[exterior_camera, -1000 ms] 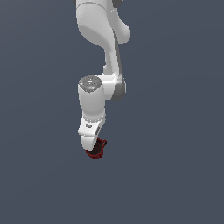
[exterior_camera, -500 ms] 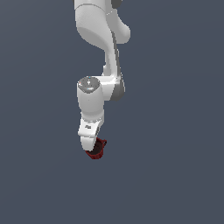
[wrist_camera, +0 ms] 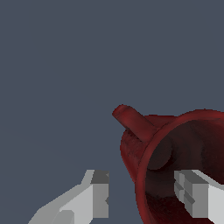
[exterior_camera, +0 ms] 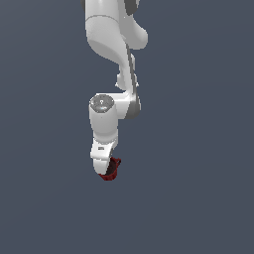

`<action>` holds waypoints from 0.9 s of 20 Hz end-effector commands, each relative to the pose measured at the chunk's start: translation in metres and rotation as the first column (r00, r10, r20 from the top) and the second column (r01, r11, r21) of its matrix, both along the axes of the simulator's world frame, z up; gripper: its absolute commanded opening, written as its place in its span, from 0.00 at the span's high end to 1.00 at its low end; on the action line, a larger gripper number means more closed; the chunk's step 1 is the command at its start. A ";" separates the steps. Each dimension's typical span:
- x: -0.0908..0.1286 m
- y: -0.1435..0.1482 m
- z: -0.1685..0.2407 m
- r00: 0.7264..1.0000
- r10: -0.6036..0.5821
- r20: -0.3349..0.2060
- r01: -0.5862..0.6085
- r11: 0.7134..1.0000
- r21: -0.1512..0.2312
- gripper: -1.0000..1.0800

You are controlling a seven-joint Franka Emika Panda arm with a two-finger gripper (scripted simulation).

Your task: Pick up the object and move it to a goal position.

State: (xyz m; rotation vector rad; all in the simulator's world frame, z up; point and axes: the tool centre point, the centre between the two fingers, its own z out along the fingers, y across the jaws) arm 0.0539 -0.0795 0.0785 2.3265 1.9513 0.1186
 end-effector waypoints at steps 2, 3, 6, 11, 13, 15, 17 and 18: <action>0.001 0.000 -0.005 1.000 0.001 0.001 -0.001 1.000 0.000 0.38; 0.001 0.000 -0.005 1.000 0.001 0.001 -0.001 1.000 0.000 1.00; 0.001 0.000 -0.005 1.000 0.001 0.001 -0.001 1.000 0.000 1.00; 0.001 0.000 -0.005 1.000 0.001 0.001 -0.001 1.000 0.000 1.00; 0.001 0.000 -0.005 1.000 0.001 0.002 -0.001 1.000 0.000 1.00; 0.000 0.000 -0.004 1.000 0.001 0.002 -0.001 1.000 0.000 1.00; -0.001 0.001 -0.004 1.000 0.001 0.002 -0.001 1.000 0.000 1.00; -0.003 0.001 -0.004 1.000 0.001 0.002 -0.001 1.000 0.000 1.00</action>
